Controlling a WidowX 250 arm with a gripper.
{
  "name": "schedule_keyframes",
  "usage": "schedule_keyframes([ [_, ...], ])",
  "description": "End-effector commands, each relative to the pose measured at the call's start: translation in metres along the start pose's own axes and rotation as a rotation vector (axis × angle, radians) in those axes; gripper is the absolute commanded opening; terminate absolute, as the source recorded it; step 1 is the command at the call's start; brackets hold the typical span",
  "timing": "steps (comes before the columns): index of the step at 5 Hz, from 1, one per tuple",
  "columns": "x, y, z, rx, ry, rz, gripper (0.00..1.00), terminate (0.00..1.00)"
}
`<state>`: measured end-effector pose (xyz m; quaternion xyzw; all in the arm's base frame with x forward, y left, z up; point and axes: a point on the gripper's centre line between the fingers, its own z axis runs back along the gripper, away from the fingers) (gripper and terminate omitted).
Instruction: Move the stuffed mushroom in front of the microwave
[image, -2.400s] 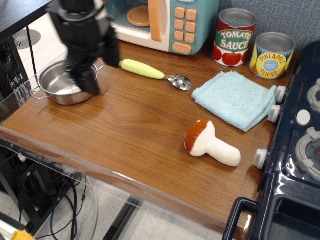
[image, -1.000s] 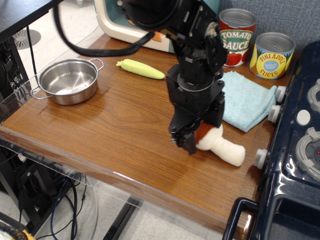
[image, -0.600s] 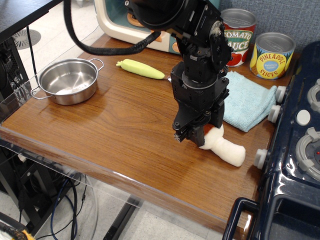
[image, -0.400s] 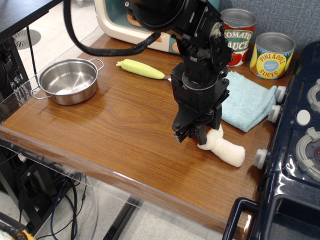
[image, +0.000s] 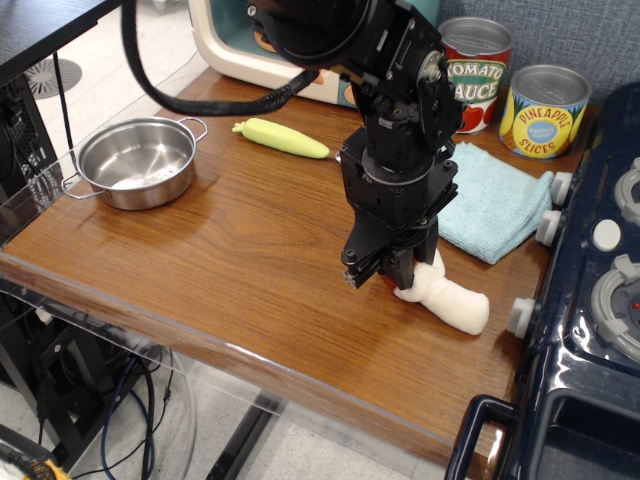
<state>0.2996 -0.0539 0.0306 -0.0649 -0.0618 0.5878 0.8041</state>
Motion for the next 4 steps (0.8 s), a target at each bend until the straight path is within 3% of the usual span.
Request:
schedule_keyframes([
  [1,0.022,0.002,0.034,-0.083,0.008,-0.01,0.0,0.0],
  [3,0.08,-0.005,0.087,-0.203,0.011,0.088,0.0,0.0],
  [4,0.124,-0.013,0.097,-0.227,-0.045,0.195,0.0,0.0],
])
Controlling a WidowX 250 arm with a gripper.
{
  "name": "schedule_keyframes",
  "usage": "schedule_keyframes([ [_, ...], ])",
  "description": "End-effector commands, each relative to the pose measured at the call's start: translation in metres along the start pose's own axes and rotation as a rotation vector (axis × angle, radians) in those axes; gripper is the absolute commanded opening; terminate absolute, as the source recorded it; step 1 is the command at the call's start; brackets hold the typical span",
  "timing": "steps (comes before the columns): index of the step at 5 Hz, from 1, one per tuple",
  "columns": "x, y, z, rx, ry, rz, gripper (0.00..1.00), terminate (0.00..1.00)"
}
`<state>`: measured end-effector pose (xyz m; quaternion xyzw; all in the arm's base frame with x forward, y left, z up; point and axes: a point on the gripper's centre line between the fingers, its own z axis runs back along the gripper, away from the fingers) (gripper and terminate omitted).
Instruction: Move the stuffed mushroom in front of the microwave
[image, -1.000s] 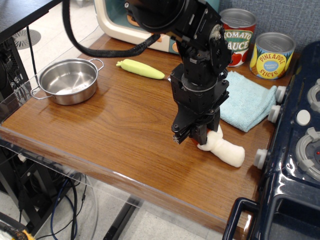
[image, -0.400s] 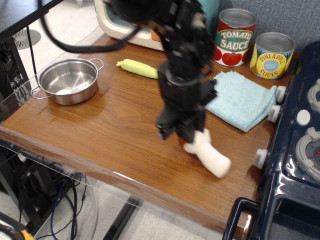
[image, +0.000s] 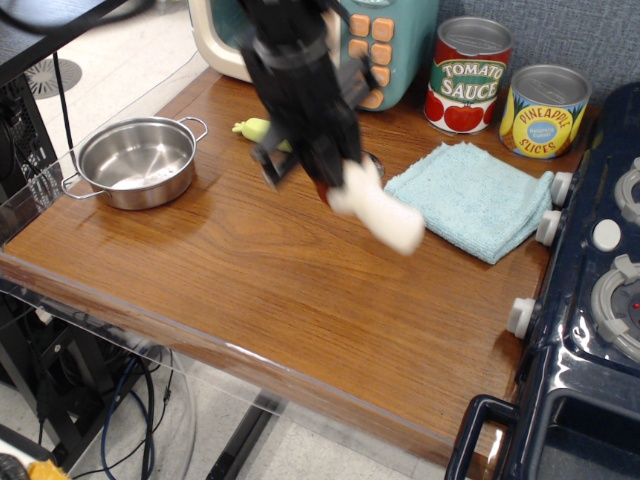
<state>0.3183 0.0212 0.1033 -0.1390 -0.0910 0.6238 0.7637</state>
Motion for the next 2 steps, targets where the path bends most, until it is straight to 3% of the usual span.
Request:
schedule_keyframes([
  [1,0.084,-0.028,0.024,-0.083,-0.151,0.182,0.0,0.0],
  [2,0.118,-0.047,0.019,-0.087,-0.196,0.262,0.0,0.0],
])
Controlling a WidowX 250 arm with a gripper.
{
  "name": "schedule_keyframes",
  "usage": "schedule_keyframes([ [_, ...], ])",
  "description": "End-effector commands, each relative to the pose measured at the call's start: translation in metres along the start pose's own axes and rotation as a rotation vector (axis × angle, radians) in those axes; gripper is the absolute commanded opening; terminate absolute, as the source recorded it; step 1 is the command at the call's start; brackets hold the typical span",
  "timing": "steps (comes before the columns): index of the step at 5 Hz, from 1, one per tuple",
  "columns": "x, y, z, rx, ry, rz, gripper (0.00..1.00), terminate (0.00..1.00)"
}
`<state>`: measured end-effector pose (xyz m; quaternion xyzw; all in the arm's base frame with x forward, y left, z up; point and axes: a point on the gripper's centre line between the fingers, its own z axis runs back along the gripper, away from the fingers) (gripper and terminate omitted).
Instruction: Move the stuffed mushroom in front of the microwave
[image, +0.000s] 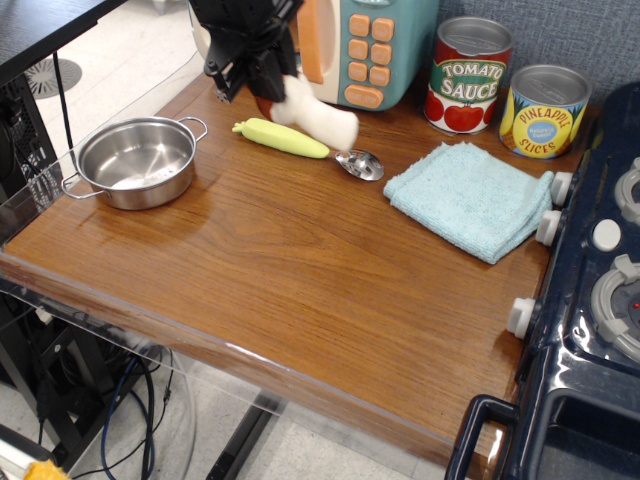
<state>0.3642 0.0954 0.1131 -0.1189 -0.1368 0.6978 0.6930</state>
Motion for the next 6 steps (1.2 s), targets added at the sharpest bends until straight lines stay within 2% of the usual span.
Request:
schedule_keyframes([
  [1,0.057,-0.034,0.003,-0.045,-0.093,0.152,0.0,0.0],
  [4,0.114,-0.037,-0.02,0.002,-0.238,0.337,0.0,0.0],
  [6,0.127,-0.025,-0.036,0.051,-0.292,0.36,0.0,0.0],
])
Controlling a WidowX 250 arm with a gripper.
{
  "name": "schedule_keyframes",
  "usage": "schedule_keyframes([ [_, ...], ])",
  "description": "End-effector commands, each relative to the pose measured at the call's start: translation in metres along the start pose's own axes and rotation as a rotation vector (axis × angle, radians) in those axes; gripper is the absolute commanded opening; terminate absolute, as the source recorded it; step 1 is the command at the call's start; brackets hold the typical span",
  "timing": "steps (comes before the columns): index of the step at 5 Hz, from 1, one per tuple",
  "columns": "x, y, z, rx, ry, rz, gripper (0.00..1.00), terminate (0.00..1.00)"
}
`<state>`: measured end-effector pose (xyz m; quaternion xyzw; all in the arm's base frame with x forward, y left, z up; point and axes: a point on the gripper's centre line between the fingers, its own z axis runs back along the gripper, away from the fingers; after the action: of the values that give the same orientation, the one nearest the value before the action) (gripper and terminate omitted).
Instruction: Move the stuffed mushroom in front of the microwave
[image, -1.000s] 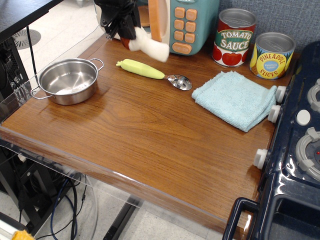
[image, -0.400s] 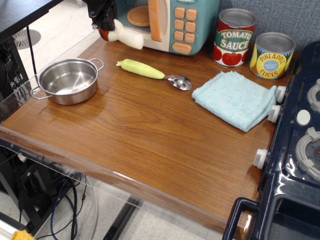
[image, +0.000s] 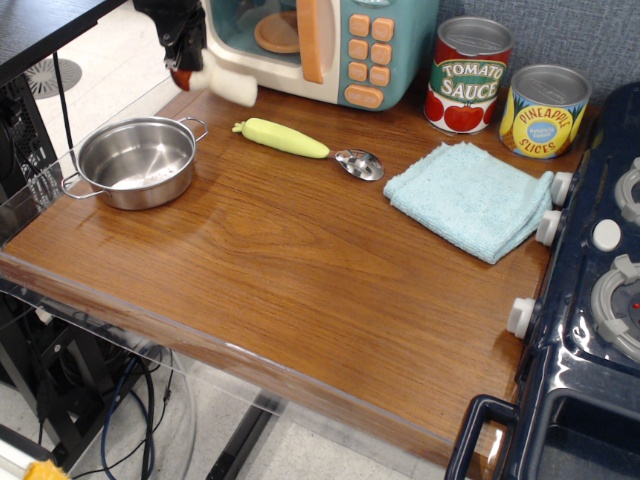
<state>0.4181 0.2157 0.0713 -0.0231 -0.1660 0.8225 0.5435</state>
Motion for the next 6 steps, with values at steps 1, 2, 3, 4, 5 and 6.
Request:
schedule_keyframes([
  [1,0.018,0.011,0.022,-0.036,-0.08,0.049,0.0,0.0],
  [2,0.021,0.017,0.024,-0.032,-0.067,0.143,1.0,0.0],
  [3,0.019,0.018,0.024,-0.039,-0.07,0.132,1.0,0.0],
  [4,0.015,0.021,0.025,-0.053,-0.064,0.107,1.0,0.0],
  [5,0.015,0.021,0.03,-0.06,-0.057,0.103,1.0,0.0],
  [6,0.02,0.018,0.046,-0.078,-0.042,0.099,1.0,0.0],
])
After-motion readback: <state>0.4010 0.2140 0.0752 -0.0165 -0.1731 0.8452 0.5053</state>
